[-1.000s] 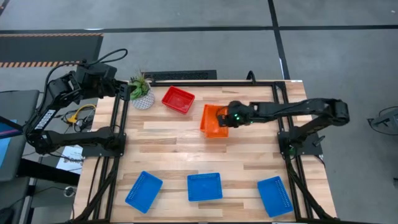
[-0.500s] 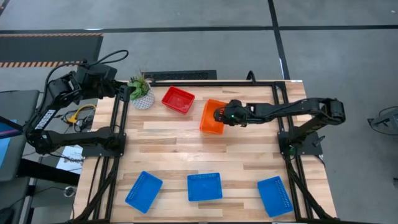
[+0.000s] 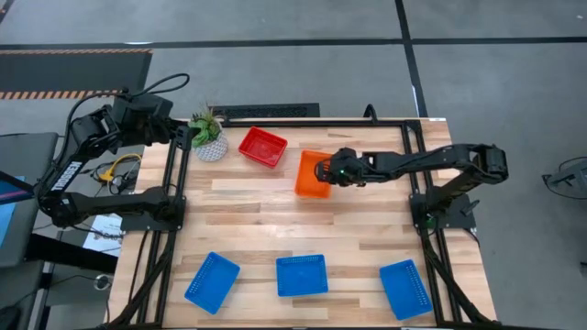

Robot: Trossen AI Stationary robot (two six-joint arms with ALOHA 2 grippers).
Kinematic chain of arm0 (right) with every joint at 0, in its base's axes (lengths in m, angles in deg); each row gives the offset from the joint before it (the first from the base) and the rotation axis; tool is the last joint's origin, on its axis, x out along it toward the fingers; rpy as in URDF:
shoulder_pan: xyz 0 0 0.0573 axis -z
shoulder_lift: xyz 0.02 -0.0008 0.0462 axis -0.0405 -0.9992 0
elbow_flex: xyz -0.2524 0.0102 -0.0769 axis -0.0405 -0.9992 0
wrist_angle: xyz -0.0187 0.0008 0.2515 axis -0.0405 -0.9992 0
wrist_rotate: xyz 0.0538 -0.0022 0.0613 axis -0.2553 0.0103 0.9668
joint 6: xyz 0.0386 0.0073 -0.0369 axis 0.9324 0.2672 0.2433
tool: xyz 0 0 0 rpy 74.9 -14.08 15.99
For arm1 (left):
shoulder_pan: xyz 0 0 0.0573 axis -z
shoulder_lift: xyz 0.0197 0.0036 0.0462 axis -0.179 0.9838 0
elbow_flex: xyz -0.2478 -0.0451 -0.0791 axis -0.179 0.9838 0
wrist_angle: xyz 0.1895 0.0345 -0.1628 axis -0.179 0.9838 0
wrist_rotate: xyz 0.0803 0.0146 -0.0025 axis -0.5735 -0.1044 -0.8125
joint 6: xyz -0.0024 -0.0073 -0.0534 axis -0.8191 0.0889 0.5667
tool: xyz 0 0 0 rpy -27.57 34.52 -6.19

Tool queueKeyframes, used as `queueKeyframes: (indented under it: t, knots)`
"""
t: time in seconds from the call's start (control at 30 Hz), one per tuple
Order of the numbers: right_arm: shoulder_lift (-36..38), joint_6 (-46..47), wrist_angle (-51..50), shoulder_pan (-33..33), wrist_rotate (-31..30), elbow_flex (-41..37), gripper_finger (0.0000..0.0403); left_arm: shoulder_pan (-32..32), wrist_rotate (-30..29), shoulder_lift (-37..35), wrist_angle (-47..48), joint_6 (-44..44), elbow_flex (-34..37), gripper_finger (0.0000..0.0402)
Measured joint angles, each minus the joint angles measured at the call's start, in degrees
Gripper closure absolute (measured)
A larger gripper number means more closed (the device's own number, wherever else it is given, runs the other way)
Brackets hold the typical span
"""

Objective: Stack baskets by color
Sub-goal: Stack the right orange bin on top of the left orange bin, then adjust the stacked orange bins

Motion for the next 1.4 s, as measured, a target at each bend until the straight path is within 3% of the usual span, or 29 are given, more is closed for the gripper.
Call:
queueKeyframes:
  t: [0.23, 0.4, 0.7, 0.97, 1.2, 1.4]
  knots:
    - [0.52, -2.12, -1.95, 0.49, 0.16, 0.0, 0.0233, 0.01, 0.0, 0.0, 0.04, 0.04, 0.0, 0.0139]
    - [3.46, -3.69, -3.81, 1.66, -0.76, 0.0, 0.0205, 0.02, 0.01, 0.02, 0.04, 0.07, -0.01, 0.0139]
    - [9.46, -9.06, -4.11, 3.41, -1.54, 0.0, 0.0214, 0.02, 0.0, 0.01, 0.02, 0.11, -0.01, 0.0139]
    - [10.23, -11.23, -6.66, 1.68, -1.56, 0.02, 0.0225, 0.01, 0.01, 0.02, -0.2, 0.45, 0.0, 0.0139]
    - [10.2, -11.01, -13.97, -3.74, -1.51, 0.02, 0.0226, 0.01, 0.0, 0.02, -0.2, 0.66, -0.01, 0.0139]
    - [7.9, -7.25, -14.04, -10.99, -1.32, -0.05, 0.0226, 0.02, 0.02, 0.02, -0.2, 1.08, -0.01, 0.0139]
